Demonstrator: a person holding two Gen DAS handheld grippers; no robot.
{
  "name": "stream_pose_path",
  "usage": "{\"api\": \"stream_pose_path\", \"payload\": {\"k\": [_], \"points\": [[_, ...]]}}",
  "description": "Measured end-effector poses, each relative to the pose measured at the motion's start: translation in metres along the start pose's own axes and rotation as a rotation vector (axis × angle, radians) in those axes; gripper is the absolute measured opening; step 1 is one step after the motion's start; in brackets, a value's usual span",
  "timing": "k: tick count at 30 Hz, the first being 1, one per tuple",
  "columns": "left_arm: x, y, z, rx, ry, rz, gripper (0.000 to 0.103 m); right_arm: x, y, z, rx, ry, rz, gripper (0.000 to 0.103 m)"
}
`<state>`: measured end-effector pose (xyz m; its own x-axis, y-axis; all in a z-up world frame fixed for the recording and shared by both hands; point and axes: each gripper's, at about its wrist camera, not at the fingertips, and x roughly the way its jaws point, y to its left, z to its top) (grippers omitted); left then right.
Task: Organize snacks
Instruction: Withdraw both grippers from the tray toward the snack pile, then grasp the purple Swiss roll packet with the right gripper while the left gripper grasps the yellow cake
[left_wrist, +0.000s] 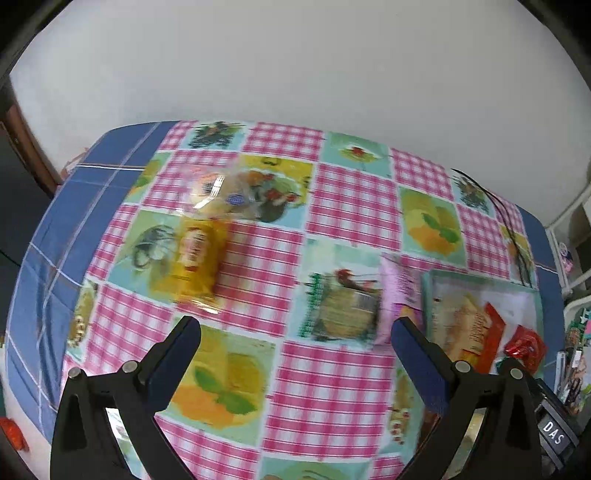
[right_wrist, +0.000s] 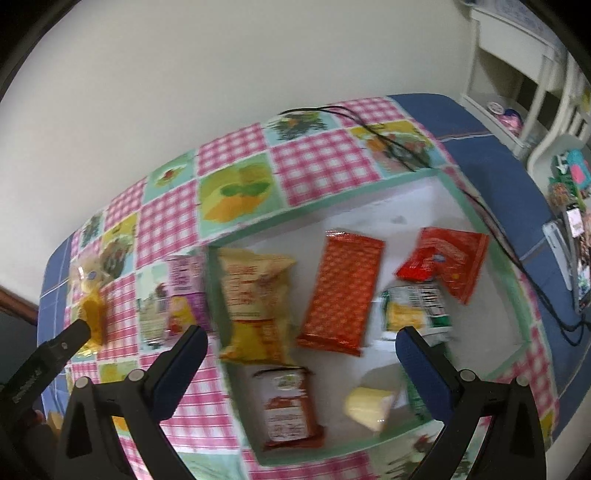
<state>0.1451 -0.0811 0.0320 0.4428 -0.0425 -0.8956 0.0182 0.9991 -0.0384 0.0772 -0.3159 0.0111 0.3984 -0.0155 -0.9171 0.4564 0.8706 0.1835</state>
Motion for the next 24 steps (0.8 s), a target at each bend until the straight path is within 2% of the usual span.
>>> {"api": "stream_pose_path", "payload": {"k": [3,11,24], "points": [[-0.001,0.02,0.003,-0.02,-0.008,0.028,0.102,0.001,0.02,-0.003,-0.024,0.001,0.028,0.103],[0.002,0.075,0.01,-0.117,-0.005,0.048,0.102,0.003,0.079,-0.014,-0.119,-0.035,0.071,0.103],[0.008,0.137,0.025,-0.243,-0.052,-0.03,0.102,0.016,0.13,-0.021,-0.232,-0.058,0.104,0.103]]}}
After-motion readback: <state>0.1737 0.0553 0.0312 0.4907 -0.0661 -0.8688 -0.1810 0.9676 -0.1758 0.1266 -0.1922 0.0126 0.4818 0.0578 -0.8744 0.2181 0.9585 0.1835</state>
